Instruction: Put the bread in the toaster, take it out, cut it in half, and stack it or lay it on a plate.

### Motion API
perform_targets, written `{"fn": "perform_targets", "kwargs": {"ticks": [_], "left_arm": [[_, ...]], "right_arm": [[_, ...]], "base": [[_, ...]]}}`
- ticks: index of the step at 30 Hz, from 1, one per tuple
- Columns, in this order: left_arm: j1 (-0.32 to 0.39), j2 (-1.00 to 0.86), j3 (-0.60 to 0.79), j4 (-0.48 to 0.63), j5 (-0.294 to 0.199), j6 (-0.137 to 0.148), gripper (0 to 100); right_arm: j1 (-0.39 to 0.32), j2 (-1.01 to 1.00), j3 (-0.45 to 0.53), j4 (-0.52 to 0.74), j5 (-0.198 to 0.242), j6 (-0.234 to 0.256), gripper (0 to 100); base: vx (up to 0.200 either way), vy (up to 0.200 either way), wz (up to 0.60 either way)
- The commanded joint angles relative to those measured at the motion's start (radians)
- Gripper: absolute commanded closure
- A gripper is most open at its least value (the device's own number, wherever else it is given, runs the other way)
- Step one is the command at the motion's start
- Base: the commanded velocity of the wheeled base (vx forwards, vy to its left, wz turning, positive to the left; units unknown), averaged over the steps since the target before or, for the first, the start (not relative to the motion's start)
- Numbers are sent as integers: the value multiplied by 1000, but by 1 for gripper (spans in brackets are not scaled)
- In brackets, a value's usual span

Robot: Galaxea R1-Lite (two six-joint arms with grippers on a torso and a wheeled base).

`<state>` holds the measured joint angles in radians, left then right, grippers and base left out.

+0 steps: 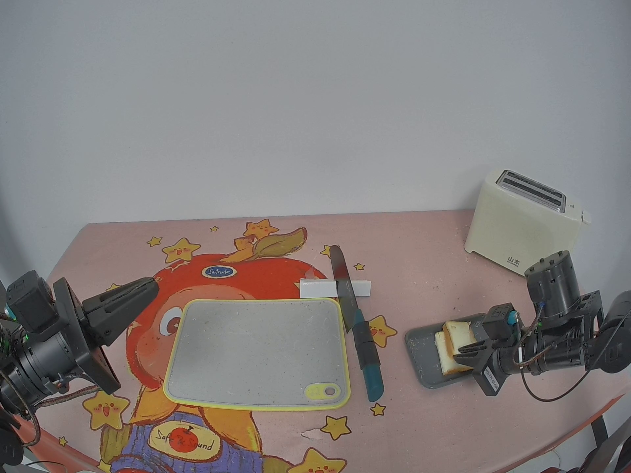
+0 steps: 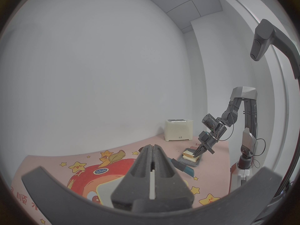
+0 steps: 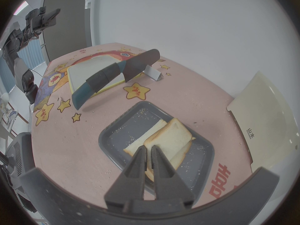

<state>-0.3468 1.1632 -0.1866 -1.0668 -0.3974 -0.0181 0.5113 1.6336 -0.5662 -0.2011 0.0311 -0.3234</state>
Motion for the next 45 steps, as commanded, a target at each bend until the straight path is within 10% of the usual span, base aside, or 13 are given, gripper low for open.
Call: {"fn": "perform_targets", "kwargs": {"ticks": [1, 16, 17, 41, 45], "left_arm": [[0, 0, -1, -1, 0, 0, 100], [0, 0, -1, -1, 0, 1, 100], [0, 0, -1, -1, 0, 1, 100], [0, 0, -1, -1, 0, 1, 100], [0, 0, -1, -1, 2, 0, 100]], "right_arm": [[1, 17, 2, 0, 0, 1, 100], [3, 5, 3, -1, -8, 4, 100], [3, 0, 2, -1, -7, 4, 0], [44, -107, 17, -3, 6, 14, 0], [39, -172, 34, -32, -10, 98, 0]], "base": [[0, 0, 0], [0, 0, 0], [0, 0, 0], [0, 0, 0], [0, 0, 0]]}}
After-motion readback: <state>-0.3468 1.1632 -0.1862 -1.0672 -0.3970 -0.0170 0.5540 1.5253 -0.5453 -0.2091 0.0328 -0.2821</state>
